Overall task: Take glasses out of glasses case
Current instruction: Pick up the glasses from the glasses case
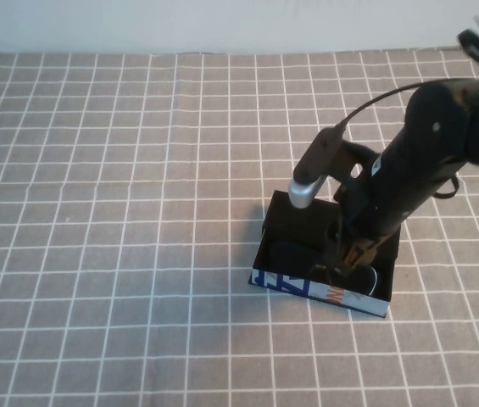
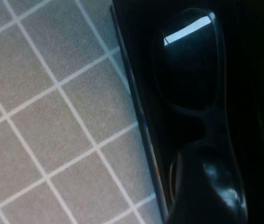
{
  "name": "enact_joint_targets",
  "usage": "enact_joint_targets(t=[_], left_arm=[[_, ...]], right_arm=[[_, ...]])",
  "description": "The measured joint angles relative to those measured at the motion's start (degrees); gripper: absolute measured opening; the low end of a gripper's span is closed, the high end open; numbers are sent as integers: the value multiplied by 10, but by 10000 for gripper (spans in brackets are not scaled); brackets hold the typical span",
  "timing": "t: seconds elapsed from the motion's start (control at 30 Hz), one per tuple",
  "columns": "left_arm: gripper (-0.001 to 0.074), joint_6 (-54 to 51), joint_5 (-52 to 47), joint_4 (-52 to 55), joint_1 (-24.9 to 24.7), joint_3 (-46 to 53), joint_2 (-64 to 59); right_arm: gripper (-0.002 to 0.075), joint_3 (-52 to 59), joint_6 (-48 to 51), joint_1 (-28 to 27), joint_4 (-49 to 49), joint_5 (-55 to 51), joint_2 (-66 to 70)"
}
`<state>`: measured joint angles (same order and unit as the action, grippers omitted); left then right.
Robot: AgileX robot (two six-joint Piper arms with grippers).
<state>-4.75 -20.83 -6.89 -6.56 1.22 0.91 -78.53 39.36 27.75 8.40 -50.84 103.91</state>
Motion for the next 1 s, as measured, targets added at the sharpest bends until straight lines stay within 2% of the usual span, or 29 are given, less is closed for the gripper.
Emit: enact_joint_targets(t=[0.83, 1.0], left_arm=[[-5, 0, 0, 0, 0, 0, 0], [-5, 0, 0, 0, 0, 0, 0]], right_arm=[[318, -9, 0, 4, 6, 24, 70], [265, -9, 0, 4, 16, 24, 72]])
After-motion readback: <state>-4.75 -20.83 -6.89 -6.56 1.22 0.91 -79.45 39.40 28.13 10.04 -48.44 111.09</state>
